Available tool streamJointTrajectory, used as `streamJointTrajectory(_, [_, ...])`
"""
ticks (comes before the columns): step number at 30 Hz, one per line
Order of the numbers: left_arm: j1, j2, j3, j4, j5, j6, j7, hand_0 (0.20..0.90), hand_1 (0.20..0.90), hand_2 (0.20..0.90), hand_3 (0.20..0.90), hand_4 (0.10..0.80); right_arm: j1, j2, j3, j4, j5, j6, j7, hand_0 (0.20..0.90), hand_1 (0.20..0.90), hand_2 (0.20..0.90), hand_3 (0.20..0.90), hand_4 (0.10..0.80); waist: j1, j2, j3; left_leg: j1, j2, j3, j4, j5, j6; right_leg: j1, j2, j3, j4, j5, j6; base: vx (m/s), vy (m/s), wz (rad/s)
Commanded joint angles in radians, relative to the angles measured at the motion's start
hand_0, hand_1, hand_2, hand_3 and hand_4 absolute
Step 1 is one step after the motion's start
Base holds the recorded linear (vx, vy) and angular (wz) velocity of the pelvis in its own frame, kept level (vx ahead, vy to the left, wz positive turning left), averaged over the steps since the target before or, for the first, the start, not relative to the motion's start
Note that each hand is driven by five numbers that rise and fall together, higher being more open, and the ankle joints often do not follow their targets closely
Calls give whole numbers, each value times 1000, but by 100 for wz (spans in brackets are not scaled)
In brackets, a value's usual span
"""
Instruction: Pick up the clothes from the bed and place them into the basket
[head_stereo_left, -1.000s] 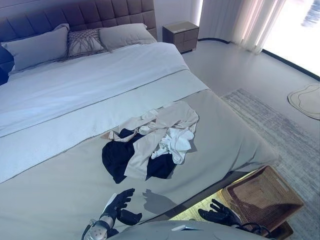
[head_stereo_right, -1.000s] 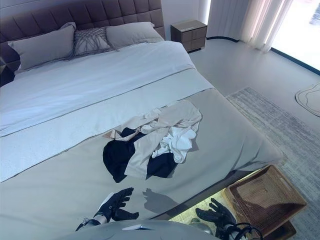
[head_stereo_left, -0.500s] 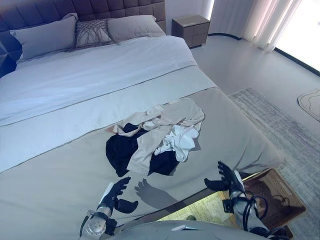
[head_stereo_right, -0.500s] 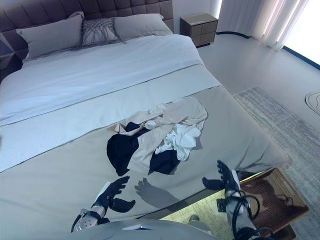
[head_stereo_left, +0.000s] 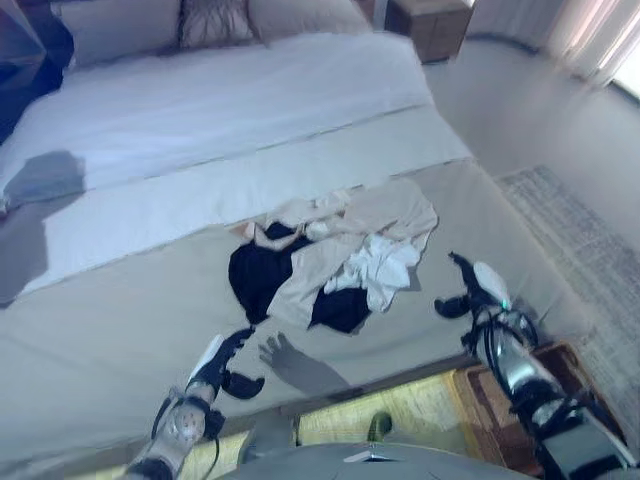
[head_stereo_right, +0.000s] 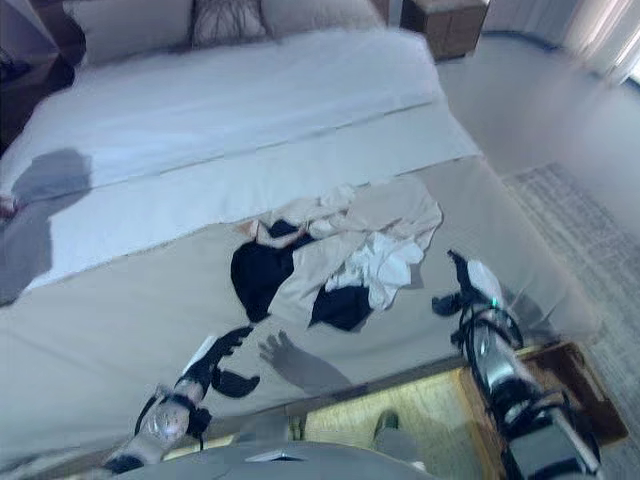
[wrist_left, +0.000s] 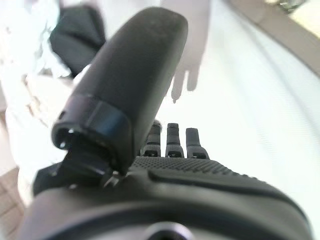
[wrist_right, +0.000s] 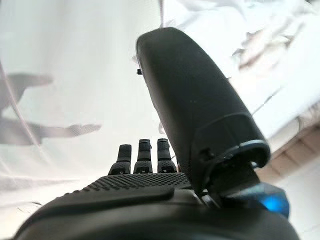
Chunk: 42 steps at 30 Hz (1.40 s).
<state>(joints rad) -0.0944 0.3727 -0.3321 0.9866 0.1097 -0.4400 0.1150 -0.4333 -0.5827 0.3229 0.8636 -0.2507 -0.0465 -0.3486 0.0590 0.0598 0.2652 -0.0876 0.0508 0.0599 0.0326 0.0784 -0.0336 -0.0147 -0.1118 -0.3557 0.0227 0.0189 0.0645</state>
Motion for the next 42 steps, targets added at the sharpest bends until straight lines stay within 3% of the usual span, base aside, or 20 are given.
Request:
streamJointTrajectory(1, [-76, 55, -24, -100, -76, -88, 50, 900, 900, 900, 900, 800, -203, -73, 35, -45, 12, -9, -80, 900, 900, 900, 900, 800, 43, -19, 56, -63, 17, 13, 170, -135, -14, -141, -52, 36, 321, -171, -43, -213, 26, 17])
streamJointTrajectory(6, [-63, 62, -45, -149, -95, -104, 90, 900, 900, 900, 900, 800, -290, -133, 52, -18, -6, 7, -62, 900, 900, 900, 900, 800, 59, -8, 120, -202, -1, 11, 335, -175, -10, -266, -91, 34, 471, -206, -69, -129, 38, 18])
streamJointTrajectory(16, [-52, 65, -57, -173, -132, -136, 119, 900, 900, 900, 900, 800, -395, -130, 102, 84, -21, 6, -23, 900, 900, 900, 900, 800, 84, 7, 175, -370, -16, 9, 560, -250, 17, -425, -128, 52, 703, -277, -106, -36, 31, 10])
streamJointTrajectory(18, [-43, 74, -64, -225, -147, -140, 132, 900, 900, 900, 900, 800, -420, -124, 101, 92, -13, 11, -17, 900, 900, 900, 900, 800, 90, 10, 194, -407, -21, 9, 650, -311, 25, -467, -138, 74, 797, -328, -104, 44, 29, 16])
streamJointTrajectory(33, [22, 104, -47, -368, -248, -159, 153, 900, 900, 900, 900, 800, -496, -107, 100, 102, 31, 25, -13, 900, 900, 900, 900, 800, 115, 38, 244, -553, -31, 1, 836, -363, 56, -622, -147, 91, 983, -377, -129, 7, 7, 5])
streamJointTrajectory(34, [25, 105, -46, -368, -247, -160, 150, 900, 900, 900, 900, 800, -498, -108, 97, 99, 34, 23, -15, 841, 841, 841, 831, 731, 116, 39, 245, -556, -32, 0, 839, -363, 56, -624, -148, 92, 986, -378, -128, 12, -12, 12])
streamJointTrajectory(35, [33, 106, -45, -367, -246, -160, 144, 900, 900, 900, 900, 800, -505, -110, 92, 92, 44, 22, -15, 601, 601, 601, 551, 451, 117, 41, 247, -562, -34, -2, 842, -362, 55, -631, -147, 94, 994, -379, -128, 0, 0, 0])
streamJointTrajectory(36, [39, 107, -47, -362, -243, -165, 145, 900, 900, 900, 900, 800, -510, -110, 88, 89, 50, 20, -18, 300, 300, 300, 200, 100, 118, 43, 250, -564, -36, -3, 845, -360, 54, -633, -145, 96, 997, -379, -127, 6, -9, 6])
streamJointTrajectory(42, [54, 106, -44, -364, -231, -184, 159, 900, 900, 900, 900, 800, -510, -119, 74, 84, 89, 13, -27, 300, 300, 300, 200, 100, 118, 42, 254, -558, -36, -6, 842, -355, 55, -623, -143, 96, 993, -377, -127, 0, 2, -1])
